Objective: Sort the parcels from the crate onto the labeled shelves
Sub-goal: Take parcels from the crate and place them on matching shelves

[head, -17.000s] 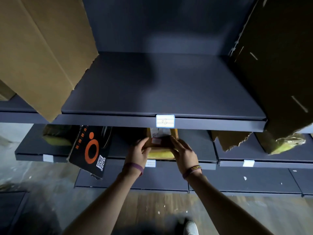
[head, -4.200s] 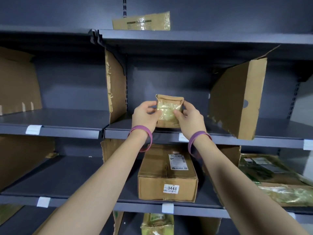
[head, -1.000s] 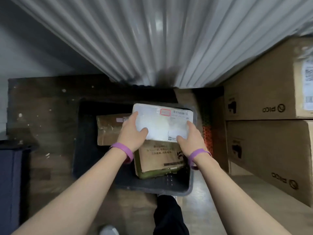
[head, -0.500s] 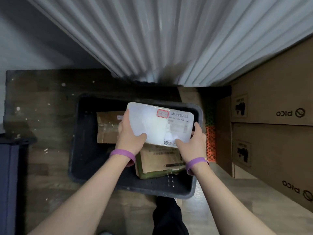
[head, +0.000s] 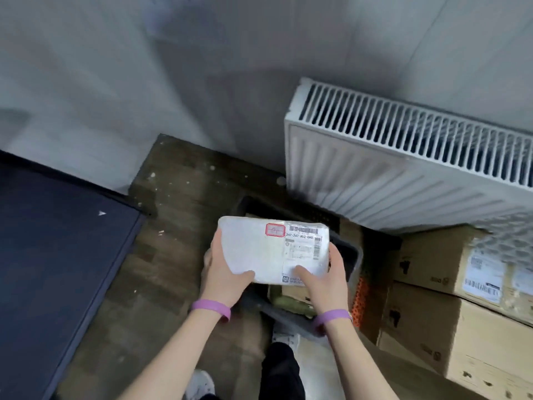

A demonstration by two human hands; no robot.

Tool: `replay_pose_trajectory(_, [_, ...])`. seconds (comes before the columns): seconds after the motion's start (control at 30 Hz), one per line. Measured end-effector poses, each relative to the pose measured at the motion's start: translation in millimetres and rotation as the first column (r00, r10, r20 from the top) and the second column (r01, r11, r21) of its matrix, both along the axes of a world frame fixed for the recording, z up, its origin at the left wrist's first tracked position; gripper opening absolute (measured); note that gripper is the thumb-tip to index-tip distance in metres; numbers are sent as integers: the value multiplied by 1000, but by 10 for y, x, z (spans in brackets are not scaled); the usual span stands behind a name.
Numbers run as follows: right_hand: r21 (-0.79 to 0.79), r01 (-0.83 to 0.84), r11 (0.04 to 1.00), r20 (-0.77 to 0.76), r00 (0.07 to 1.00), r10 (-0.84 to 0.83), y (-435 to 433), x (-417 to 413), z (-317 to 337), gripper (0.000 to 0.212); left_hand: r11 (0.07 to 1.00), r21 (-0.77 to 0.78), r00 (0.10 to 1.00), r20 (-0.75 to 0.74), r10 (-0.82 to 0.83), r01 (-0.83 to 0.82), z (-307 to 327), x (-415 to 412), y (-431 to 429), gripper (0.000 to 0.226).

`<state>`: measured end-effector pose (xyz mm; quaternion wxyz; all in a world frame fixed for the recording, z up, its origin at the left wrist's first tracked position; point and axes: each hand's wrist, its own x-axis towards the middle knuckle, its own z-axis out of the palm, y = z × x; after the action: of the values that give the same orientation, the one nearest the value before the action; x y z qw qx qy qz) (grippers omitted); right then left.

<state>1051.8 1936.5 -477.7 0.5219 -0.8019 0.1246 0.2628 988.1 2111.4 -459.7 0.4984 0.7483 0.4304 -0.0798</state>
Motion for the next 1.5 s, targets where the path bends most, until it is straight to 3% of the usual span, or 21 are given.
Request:
replay_pose_trajectory(0.17, [71,-224,972,178,962,209,597,-136,1254,73,980,34,956,230,183,-196,1191,-512,422,94])
replay_pose_trajectory(0.33, [177,-437,882,383,856,348,1307,-449,2347,81,916,171,881,385,277,-363,2210,-1076,1039,90])
replay_pose_trajectory(0.53, [260,-594,761,507,755,416,2120,-1077,3331,78,743,320,772,497,396,-587,3238,-2026,1482,98])
replay_pose_trajectory(0.63, [256,-698,669,602,657,455,2480,-1476,3746,73,654,332,705,543,456,-680,3634,-2569,1590,102])
replay_pose_trajectory(0.73, [242,-792,560,683,549,482,2784,-1908,4101,67,607,318,658,573,489,-728,3989,-3128,1688,104])
replay_pose_trajectory(0.8, [237,-824,515,712,508,485,2964,-2220,4322,78,572,315,627,597,501,-757,4196,-3501,1807,104])
replay_pose_trajectory(1.03, [207,-893,399,802,388,453,3401,-3130,4876,70,416,364,537,714,449,-833,4852,-4522,2016,105])
replay_pose_trajectory(1.27, [178,-939,293,875,288,390,3592,-3632,5403,84,272,403,481,798,364,-874,5292,-5110,1982,104])
replay_pose_trajectory(1.5, [255,-929,270,888,335,315,3692,-3848,5604,85,225,412,466,831,305,-883,5510,-5307,2028,102])
